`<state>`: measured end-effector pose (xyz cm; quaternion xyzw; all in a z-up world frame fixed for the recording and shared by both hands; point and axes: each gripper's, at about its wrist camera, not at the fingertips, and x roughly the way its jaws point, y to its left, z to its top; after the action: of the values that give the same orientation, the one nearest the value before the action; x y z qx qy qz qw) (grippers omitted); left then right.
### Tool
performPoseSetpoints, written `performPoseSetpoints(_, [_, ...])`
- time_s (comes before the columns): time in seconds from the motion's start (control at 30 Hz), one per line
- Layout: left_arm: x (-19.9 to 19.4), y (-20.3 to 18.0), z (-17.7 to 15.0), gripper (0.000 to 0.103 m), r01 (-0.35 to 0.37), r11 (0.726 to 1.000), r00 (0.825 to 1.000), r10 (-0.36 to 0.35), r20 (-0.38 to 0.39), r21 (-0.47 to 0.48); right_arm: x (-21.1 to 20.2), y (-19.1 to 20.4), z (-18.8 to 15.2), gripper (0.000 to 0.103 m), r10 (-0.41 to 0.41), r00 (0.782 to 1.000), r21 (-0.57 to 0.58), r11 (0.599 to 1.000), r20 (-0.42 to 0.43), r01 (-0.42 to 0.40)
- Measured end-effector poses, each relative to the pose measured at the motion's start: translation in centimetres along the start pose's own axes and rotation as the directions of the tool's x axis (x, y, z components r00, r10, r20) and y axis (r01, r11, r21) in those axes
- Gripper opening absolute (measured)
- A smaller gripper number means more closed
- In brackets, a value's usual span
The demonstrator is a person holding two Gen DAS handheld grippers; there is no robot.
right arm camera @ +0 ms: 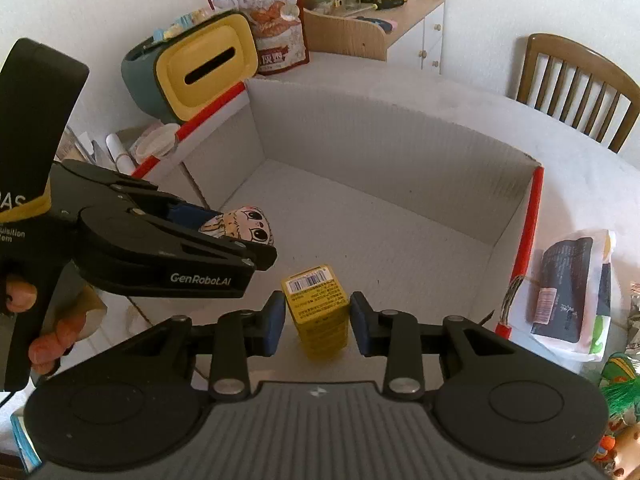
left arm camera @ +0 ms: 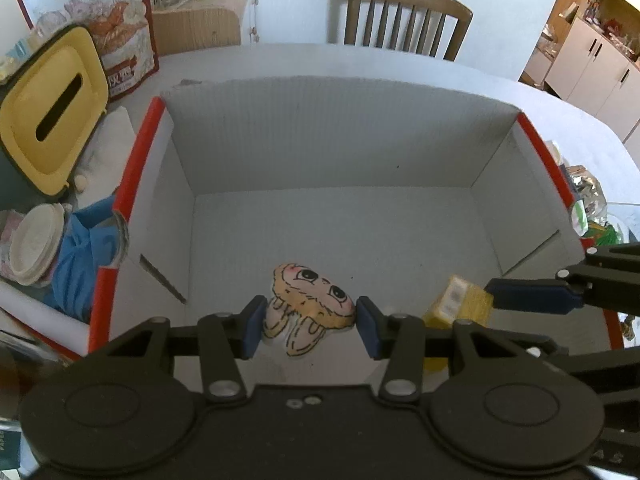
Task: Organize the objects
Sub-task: 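Carry both items into the red box and open both grippers, then withdraw both grippers from the box back toward the table items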
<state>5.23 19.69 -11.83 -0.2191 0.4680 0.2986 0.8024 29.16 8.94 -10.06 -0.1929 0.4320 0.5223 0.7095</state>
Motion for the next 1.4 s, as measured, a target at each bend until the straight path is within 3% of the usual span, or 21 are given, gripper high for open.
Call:
performPoseSetpoints(0.53, [0.9, 0.8, 0.0, 0.051, -0.029, 0.997, 0.998, 0.025, -0.064, -0.069, -1.0, -0.2, 0.0, 0.033, 0.015, 1.000, 0.044, 0.999, 0.021, -0.016])
performPoseSetpoints(0.6, [0.8, 0.9, -0.2, 0.057, -0.026, 0.997, 0.998, 0.022, -0.062, -0.077, -1.3, -0.4, -0.2, 0.033, 0.020, 0.999, 0.059, 0.998, 0.025, -0.021])
performPoseSetpoints(0.67, [0.7, 0.9, -0.3, 0.067, -0.028, 0.996, 0.998, 0.024, -0.052, -0.084, -1.8, -0.6, -0.4, 0.034, 0.020, 0.999, 0.070, 0.997, 0.030, -0.022])
performPoseSetpoints(0.77, [0.3, 0.7, -0.6, 0.067, -0.024, 0.996, 0.999, 0.021, -0.040, -0.085, -2.5, -0.7, -0.6, 0.046, 0.014, 0.999, 0.084, 0.996, 0.050, -0.018])
performPoseSetpoints(1.4, [-4.5, 0.0, -1.5, 0.075, -0.010, 0.996, 0.996, 0.018, 0.087, -0.087, -6.9, 0.1, -2.1, 0.046, -0.074, 0.992, 0.112, 0.992, 0.105, 0.062])
